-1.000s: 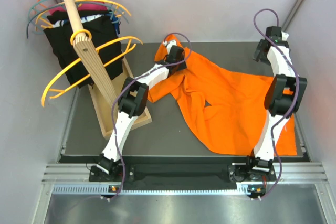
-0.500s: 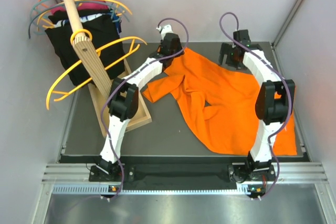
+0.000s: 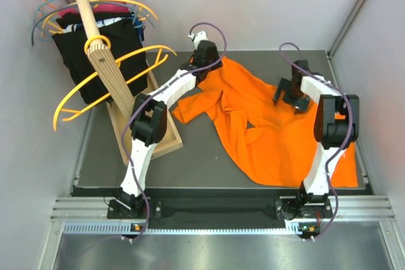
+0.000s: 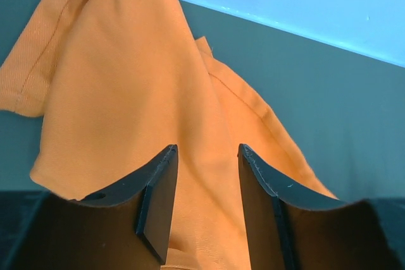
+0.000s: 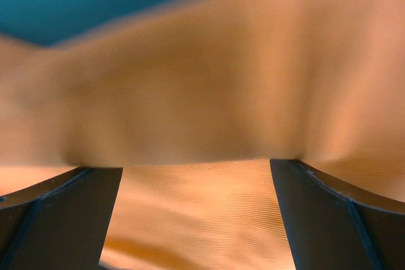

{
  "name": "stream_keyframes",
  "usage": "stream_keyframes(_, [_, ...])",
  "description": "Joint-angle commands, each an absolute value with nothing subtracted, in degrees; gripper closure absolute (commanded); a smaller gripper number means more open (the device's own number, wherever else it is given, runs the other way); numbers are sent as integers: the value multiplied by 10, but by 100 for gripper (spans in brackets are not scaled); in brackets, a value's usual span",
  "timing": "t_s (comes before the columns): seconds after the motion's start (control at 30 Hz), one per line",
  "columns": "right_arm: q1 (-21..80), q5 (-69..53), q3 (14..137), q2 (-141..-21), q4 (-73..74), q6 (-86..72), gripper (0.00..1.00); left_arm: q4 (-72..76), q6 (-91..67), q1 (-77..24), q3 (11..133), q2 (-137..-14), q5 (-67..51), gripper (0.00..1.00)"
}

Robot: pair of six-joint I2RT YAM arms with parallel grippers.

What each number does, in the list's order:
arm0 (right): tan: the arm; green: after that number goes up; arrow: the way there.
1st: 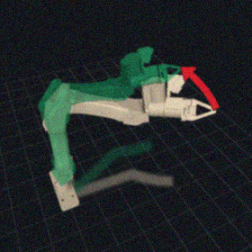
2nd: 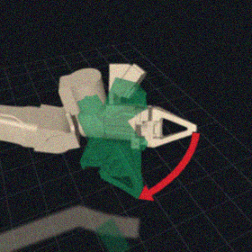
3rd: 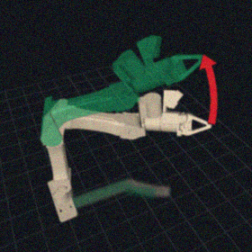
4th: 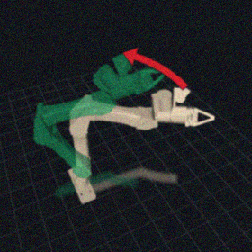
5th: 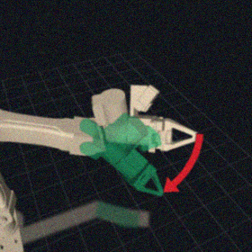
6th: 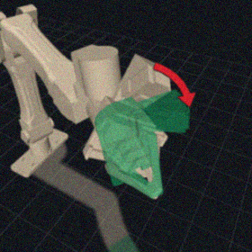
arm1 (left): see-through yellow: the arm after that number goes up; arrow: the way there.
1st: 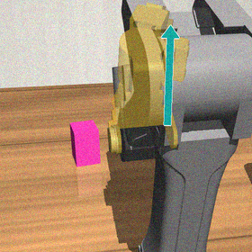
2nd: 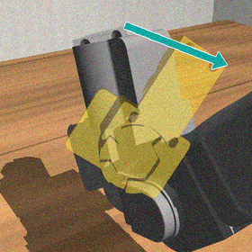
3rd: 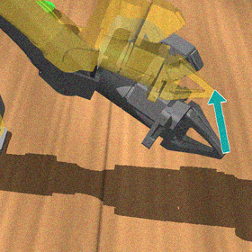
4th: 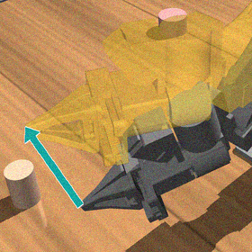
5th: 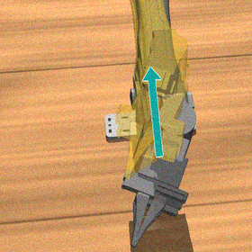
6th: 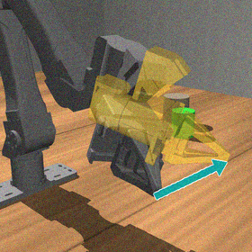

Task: Place the trousers on the hanger
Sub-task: Flatten out the trousers at the center of the board.

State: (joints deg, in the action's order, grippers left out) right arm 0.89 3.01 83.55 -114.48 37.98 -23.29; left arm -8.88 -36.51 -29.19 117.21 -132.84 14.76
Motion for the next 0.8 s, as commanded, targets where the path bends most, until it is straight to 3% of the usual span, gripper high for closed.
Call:
stream_keyframes(0.0, [-36, 76, 777, -1120, 417, -285, 0, -93, -368, -286, 1193, -1313, 140, 52])
stream_keyframes(0.17, [-143, 95, 637, -1037, 426, -329, 2, -62, -334, -287, 1148, -1287, 161, 51])
stream_keyframes(0.27, [-185, 99, 625, -975, 419, -305, 4, -54, -309, -285, 1142, -1288, 180, 51])
stream_keyframes(0.37, [-134, 84, 704, -947, 412, -265, 2, -57, -310, -281, 1145, -1295, 216, 53])
stream_keyframes(0.53, [-4, 92, 882, -1002, 448, -216, 0, -6, -324, -278, 1152, -1330, 258, 52])
stream_keyframes(0.7, [53, -33, 976, -1064, 393, -205, 0, 39, -339, -277, 1174, -1372, 248, 51])
stream_keyframes(0.73, [57, -47, 985, -1075, 389, -206, 0, 35, -338, -276, 1183, -1381, 248, 38])
stream_keyframes(0.77, [59, -66, 1005, -1098, 388, -213, 0, 33, -332, -276, 1186, -1383, 253, 31])
